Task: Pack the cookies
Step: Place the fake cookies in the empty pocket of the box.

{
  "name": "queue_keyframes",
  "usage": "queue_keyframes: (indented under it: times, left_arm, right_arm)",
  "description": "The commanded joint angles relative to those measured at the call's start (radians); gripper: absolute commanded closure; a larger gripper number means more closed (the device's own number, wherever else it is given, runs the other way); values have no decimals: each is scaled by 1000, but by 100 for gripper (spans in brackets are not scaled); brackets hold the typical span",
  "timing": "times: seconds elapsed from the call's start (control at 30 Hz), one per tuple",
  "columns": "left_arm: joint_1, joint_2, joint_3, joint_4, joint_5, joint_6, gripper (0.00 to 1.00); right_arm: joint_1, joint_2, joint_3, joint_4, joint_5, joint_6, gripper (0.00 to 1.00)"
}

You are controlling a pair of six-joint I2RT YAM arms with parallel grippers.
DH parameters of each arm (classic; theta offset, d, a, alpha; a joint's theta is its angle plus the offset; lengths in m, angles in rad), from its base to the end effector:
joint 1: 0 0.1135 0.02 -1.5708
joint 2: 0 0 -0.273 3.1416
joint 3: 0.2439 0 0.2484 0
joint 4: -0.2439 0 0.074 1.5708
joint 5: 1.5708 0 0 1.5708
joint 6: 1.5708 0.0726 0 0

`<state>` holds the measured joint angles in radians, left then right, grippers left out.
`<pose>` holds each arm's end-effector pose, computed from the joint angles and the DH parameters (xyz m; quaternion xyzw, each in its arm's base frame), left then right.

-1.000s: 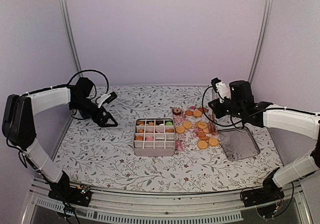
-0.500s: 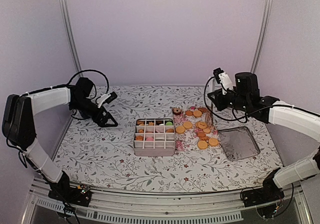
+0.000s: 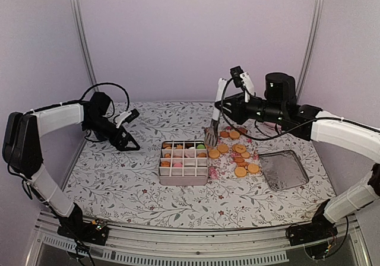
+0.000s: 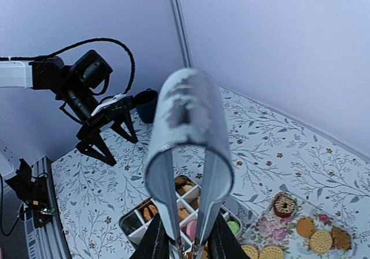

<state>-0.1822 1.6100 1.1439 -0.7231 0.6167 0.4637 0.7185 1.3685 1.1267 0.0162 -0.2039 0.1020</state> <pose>0.3097 -0.0997 0.2079 0.3515 0.8689 -0.2697 0.2207 0.2575 0.2447 0.3490 -0.2965 0.7222 0.3202 0.5366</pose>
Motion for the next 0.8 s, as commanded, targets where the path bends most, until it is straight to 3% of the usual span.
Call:
queue_keyframes:
  times: [0.0, 0.77]
  left_arm:
    - [9, -3, 28, -16, 14, 12, 3]
    - [8, -9, 22, -18, 13, 19, 3]
  right_arm:
    - [57, 76, 35, 99, -81, 88, 100]
    - [88, 295, 76, 240, -97, 133, 100]
